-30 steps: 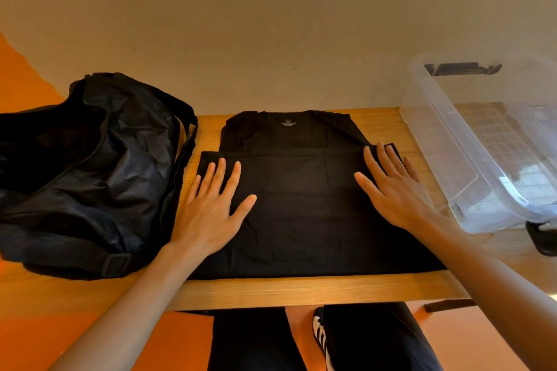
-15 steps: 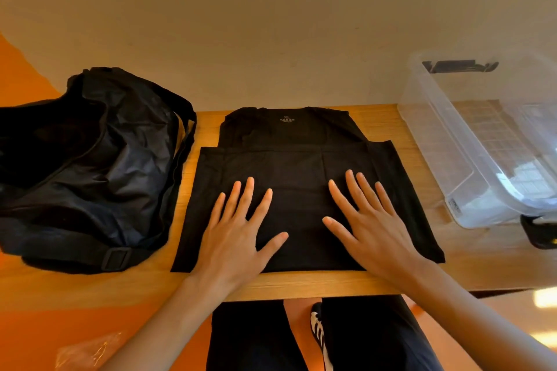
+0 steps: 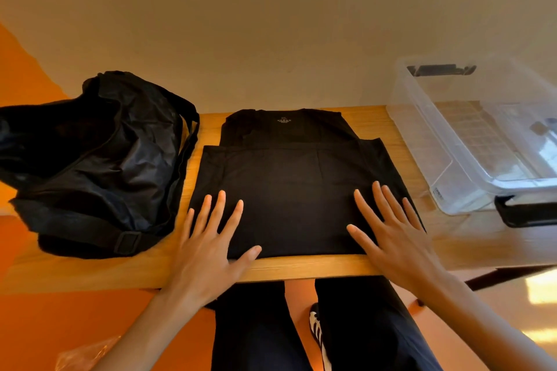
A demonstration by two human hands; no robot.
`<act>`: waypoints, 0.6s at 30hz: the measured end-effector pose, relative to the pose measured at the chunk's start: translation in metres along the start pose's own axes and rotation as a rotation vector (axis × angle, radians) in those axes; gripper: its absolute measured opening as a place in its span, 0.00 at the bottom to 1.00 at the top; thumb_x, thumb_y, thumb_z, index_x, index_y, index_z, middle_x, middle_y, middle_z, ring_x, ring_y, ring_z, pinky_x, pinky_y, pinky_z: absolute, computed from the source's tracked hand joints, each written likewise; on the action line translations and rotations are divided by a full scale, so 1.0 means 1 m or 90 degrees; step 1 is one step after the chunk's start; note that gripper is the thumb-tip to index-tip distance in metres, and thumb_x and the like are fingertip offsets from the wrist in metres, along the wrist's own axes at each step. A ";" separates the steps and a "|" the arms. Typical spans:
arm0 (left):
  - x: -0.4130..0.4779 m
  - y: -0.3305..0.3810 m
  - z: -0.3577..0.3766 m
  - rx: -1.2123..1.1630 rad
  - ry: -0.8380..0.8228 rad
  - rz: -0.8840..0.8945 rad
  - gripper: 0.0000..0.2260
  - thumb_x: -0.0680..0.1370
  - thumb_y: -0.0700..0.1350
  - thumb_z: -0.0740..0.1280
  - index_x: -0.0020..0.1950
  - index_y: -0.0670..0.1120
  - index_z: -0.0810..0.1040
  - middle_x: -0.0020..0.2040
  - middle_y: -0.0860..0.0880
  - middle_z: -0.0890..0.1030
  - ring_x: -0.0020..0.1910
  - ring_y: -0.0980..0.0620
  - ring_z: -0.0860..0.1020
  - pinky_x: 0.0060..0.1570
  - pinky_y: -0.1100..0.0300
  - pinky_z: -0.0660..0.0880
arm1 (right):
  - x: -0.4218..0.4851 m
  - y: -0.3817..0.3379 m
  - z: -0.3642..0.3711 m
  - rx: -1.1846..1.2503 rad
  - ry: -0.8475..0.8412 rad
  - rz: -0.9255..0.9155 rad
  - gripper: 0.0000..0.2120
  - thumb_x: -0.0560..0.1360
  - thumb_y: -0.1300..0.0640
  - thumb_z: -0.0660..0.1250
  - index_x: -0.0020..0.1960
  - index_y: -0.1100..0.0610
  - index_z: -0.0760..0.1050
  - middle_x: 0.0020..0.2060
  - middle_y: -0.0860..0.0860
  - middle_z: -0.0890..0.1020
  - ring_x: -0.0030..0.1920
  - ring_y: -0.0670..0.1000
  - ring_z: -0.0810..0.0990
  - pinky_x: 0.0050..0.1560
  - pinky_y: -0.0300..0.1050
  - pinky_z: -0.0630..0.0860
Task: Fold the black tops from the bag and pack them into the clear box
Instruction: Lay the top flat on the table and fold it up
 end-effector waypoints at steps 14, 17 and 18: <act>0.147 0.013 -0.028 0.014 -0.021 0.024 0.38 0.78 0.73 0.46 0.84 0.58 0.41 0.83 0.45 0.37 0.82 0.44 0.35 0.80 0.45 0.40 | 0.185 -0.036 -0.044 0.075 0.035 -0.028 0.32 0.83 0.34 0.41 0.83 0.45 0.45 0.83 0.53 0.45 0.82 0.53 0.39 0.81 0.54 0.38; 0.154 0.014 -0.025 0.012 -0.006 0.042 0.40 0.76 0.75 0.40 0.84 0.58 0.43 0.83 0.46 0.37 0.82 0.44 0.35 0.81 0.43 0.41 | 0.227 -0.017 -0.057 0.159 0.100 0.023 0.26 0.86 0.46 0.50 0.82 0.50 0.56 0.81 0.55 0.59 0.81 0.59 0.55 0.79 0.59 0.54; 0.160 0.013 -0.028 -0.005 0.010 0.043 0.39 0.76 0.75 0.39 0.84 0.58 0.44 0.84 0.46 0.38 0.82 0.45 0.36 0.81 0.44 0.41 | 0.239 -0.008 -0.061 0.182 0.112 0.043 0.24 0.86 0.49 0.54 0.81 0.52 0.59 0.80 0.56 0.63 0.79 0.61 0.60 0.77 0.60 0.59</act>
Point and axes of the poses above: each hand's wrist, its own x-axis towards the middle knuckle, its own z-axis out of the palm, y = z × x, the point moved 6 cm from there along x, towards the middle knuckle
